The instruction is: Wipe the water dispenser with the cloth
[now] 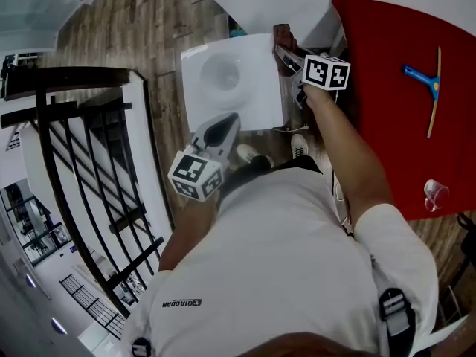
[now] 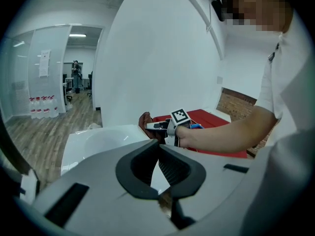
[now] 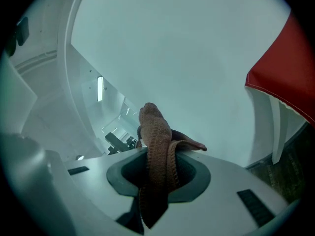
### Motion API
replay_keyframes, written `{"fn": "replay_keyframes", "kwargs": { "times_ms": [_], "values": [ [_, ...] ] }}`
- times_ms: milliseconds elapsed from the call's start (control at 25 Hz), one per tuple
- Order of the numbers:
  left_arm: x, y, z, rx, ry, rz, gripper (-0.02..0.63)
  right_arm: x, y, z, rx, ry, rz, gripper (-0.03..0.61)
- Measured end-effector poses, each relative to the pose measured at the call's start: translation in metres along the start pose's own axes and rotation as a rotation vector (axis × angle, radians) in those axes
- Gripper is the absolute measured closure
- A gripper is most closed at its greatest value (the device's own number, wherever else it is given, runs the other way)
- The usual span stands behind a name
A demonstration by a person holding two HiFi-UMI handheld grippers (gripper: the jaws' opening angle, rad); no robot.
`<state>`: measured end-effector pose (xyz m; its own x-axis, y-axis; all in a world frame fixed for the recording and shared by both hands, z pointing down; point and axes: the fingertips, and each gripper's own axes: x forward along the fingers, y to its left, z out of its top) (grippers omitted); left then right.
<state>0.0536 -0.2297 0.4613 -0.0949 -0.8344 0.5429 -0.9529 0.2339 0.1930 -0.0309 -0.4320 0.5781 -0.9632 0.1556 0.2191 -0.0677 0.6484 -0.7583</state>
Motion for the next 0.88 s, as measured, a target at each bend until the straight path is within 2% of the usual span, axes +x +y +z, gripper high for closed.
{"fn": "replay_keyframes", "kwargs": {
  "times_ms": [200,360,880],
  "values": [
    [0.001,0.006,0.000,0.011,-0.003,0.011,0.617,0.007,-0.012,-0.008,0.030,0.002,-0.014,0.492],
    [-0.001,0.007,-0.003,0.008,0.002,0.015,0.617,0.013,-0.028,-0.016,0.112,-0.024,0.000,0.492],
    [-0.011,0.014,-0.017,-0.009,0.038,0.043,0.617,0.033,-0.107,-0.085,0.210,0.082,-0.123,0.492]
  ]
}}
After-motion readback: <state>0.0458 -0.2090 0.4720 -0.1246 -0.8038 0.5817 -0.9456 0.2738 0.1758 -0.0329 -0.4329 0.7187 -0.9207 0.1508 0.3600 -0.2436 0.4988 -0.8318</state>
